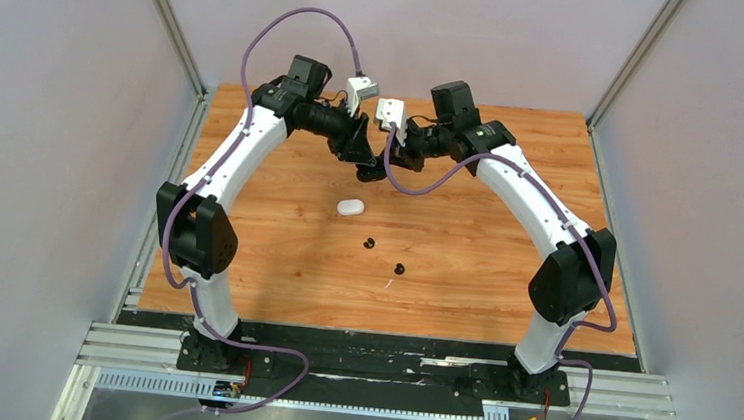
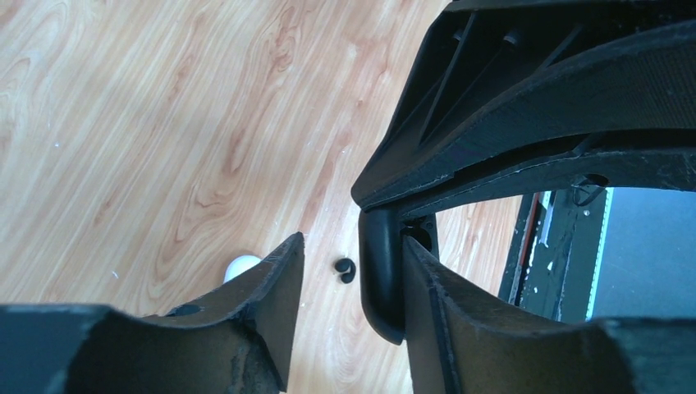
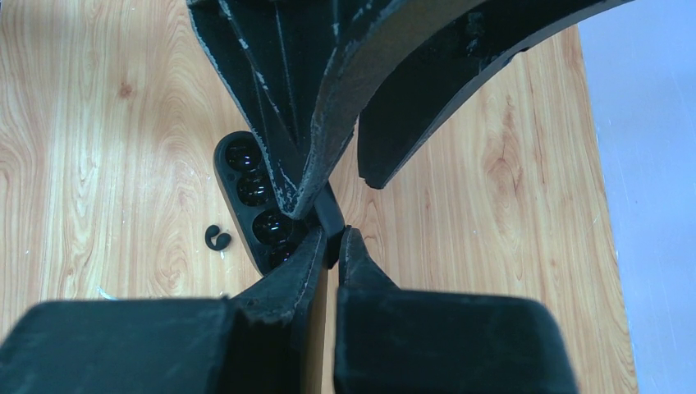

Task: Insert the wireless bluetooth earbuds into the charging case
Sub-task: Pass from the right arm to the left

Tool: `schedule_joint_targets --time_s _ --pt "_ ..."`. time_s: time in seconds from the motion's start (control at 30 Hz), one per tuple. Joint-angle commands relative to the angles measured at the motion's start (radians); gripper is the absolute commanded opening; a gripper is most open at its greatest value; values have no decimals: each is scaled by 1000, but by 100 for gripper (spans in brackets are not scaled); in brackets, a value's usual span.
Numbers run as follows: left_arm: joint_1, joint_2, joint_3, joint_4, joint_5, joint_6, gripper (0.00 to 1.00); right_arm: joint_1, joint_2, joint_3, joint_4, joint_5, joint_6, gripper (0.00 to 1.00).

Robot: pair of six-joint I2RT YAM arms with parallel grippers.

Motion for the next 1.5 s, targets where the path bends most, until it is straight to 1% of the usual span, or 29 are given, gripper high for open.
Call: schedule_joint_targets --time_s 0.0,0.07,0.17,0.27,0.5,0.7,0.87,1.0,1.07,1.1,1.2,1.23,1.3,1.37,1.47 --pt "5 -50 27 -1 10 14 50 7 0 15 28 -32 -3 0" --pt "5 -49 32 2 20 9 46 7 -1 13 28 -32 -5 0" --pt "5 -48 38 -2 28 10 43 8 -3 8 29 -27 -8 0" --pt "5 -47 41 -10 25 15 47 8 -3 7 28 -24 -9 0" --pt "8 -49 35 -19 22 18 50 8 2 7 31 -22 -10 0" --pt "13 -53 31 -18 22 16 51 9 8 6 31 -21 -10 0" --pt "14 -51 28 -14 29 13 50 10 10 8 32 -22 -9 0" --pt "15 -45 24 -7 52 12 42 10 10 7 33 -26 -9 0" --pt "15 -43 25 -3 72 14 36 10 9 4 34 -25 -9 0" --pt "15 -44 28 -2 79 14 31 10 9 3 34 -24 -9 0" --pt "14 -39 34 -16 118 25 19 11 9 1 37 -20 -9 0" --pt "14 -39 34 -20 125 34 12 11 8 1 39 -18 -9 0" --pt "14 -38 35 -30 139 46 4 11 8 1 46 -14 -9 0" --pt "14 -38 36 -45 147 63 0 11 8 1 51 -11 -5 0" --pt "15 -42 36 -54 150 79 0 12 8 4 61 -7 8 1"
